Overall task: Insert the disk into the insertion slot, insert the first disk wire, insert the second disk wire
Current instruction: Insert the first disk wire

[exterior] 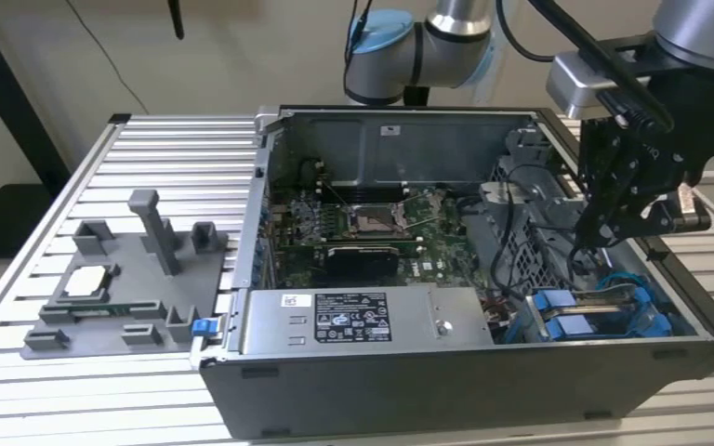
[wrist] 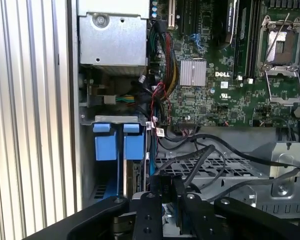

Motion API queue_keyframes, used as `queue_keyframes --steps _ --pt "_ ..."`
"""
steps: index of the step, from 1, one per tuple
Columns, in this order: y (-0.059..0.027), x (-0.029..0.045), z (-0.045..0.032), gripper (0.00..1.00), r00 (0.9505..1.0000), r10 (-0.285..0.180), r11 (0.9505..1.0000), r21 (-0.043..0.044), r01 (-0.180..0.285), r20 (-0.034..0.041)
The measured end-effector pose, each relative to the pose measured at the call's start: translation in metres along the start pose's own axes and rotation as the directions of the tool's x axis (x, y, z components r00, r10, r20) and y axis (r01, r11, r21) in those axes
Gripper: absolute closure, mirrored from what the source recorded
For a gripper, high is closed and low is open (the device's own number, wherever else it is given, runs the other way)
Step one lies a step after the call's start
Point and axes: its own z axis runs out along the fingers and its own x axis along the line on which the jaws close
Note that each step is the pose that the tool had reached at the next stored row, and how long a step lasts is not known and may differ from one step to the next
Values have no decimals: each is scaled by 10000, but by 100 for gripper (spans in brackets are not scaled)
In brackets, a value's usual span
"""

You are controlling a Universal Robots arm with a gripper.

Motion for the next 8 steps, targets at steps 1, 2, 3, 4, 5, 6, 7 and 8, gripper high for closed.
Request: queue_keyframes --steps 1,2,3,4,5,6,7,8 --pt "0 0 1 100 10000 0 10000 0 0 1" --pt "1 0 2 100 10000 1 10000 0 -1 3" --pt "1 0 2 100 10000 1 10000 0 -1 2" --pt "1 0 2 100 10000 1 10000 0 -1 2" --pt "1 0 3 100 10000 1 10000 0 -1 2" --pt "1 0 6 100 10000 1 10000 1 -1 4" --pt "1 0 8 100 10000 1 10000 0 -1 3" --pt "1 1 10 100 10000 1 10000 0 -1 2"
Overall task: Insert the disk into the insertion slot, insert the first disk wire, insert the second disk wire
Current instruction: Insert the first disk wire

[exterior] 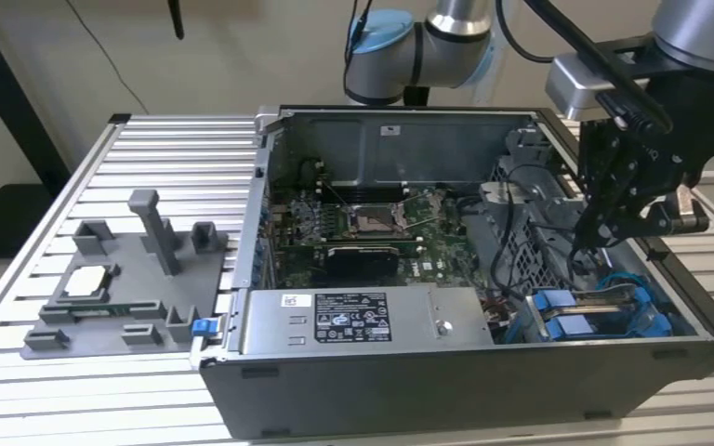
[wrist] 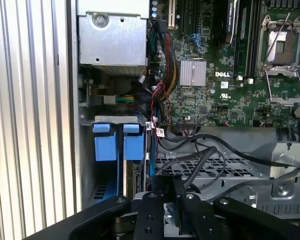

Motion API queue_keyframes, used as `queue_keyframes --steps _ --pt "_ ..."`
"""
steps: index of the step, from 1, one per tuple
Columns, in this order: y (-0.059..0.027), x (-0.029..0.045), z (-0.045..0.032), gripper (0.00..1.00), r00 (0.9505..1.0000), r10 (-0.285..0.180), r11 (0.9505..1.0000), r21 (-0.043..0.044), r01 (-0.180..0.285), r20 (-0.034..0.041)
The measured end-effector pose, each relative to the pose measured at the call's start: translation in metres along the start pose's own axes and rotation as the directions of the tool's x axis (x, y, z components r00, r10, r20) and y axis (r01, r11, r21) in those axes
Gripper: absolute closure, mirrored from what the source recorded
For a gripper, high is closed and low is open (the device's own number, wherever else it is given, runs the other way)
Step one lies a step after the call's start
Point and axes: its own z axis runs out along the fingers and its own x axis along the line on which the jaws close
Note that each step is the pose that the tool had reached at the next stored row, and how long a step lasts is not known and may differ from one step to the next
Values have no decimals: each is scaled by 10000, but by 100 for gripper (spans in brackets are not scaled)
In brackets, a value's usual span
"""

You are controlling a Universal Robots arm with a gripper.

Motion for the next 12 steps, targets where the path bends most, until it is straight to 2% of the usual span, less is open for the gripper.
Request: queue_keyframes --steps 8,12 --pt "-4 5 17 100 10000 1 10000 -1 -1 2" --pt "-30 18 29 100 10000 4 10000 -37 -4 0"
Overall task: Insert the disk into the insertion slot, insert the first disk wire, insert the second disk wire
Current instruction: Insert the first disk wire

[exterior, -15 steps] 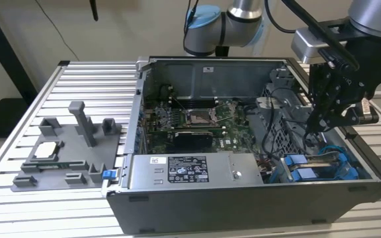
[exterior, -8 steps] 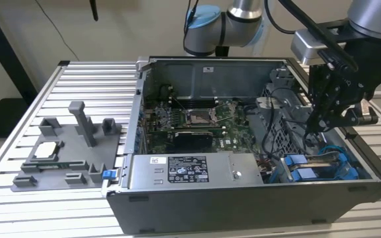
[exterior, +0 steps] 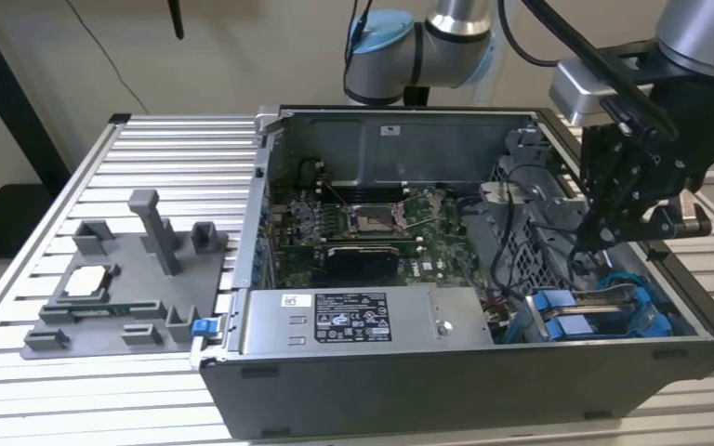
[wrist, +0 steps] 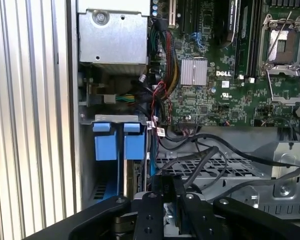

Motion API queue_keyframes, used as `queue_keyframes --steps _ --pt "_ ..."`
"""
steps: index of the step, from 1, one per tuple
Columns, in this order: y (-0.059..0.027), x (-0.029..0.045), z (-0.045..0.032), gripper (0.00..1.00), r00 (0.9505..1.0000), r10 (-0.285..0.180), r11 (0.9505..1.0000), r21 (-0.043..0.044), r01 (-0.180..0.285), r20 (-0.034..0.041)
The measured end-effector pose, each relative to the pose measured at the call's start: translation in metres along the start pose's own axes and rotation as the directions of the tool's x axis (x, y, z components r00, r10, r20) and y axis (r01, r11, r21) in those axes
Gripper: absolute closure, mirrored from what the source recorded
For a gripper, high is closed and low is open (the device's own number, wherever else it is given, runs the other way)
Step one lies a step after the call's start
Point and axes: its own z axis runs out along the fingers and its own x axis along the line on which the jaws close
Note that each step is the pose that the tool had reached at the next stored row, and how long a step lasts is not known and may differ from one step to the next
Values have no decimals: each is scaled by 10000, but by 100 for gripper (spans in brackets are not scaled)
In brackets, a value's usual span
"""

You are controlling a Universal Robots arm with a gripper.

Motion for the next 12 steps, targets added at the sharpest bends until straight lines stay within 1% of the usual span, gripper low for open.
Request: queue_keyframes --steps 6,12 --pt "-59 27 18 100 10000 9 9999 -111 -9 -1" --pt "-125 58 34 100 10000 22 9997 -258 -22 -3"
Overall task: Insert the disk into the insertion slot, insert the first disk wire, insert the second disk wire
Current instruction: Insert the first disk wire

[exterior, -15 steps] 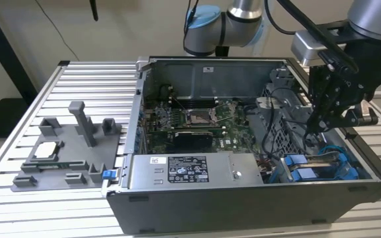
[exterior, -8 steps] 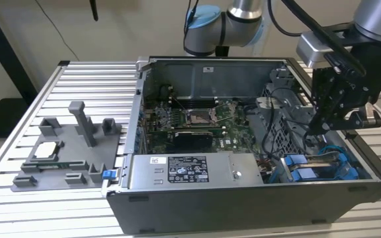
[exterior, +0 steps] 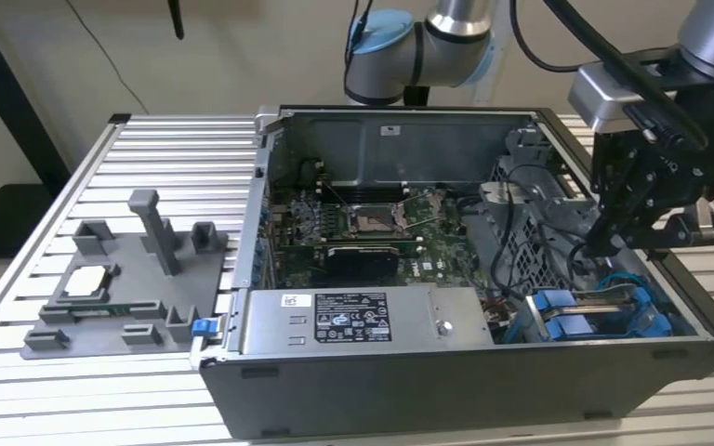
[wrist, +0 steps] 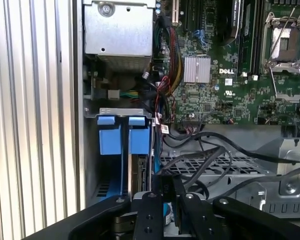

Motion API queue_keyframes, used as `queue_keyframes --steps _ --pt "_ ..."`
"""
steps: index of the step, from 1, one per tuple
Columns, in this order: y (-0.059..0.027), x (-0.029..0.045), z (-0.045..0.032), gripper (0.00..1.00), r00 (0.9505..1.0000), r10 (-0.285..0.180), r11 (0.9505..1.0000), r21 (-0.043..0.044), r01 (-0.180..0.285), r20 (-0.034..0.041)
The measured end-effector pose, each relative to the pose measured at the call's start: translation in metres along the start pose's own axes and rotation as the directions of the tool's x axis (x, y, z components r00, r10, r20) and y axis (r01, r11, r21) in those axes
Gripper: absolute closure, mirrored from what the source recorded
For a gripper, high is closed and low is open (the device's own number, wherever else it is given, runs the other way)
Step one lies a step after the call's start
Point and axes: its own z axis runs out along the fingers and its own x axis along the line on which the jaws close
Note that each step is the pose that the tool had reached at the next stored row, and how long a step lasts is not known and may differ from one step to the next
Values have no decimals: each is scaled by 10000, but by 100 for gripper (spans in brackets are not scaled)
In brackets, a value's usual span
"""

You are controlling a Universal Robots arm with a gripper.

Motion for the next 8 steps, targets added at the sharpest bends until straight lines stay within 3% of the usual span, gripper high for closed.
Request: queue_keyframes --steps 8 --pt "-89 42 20 100 10000 16 9998 -189 -16 -2"
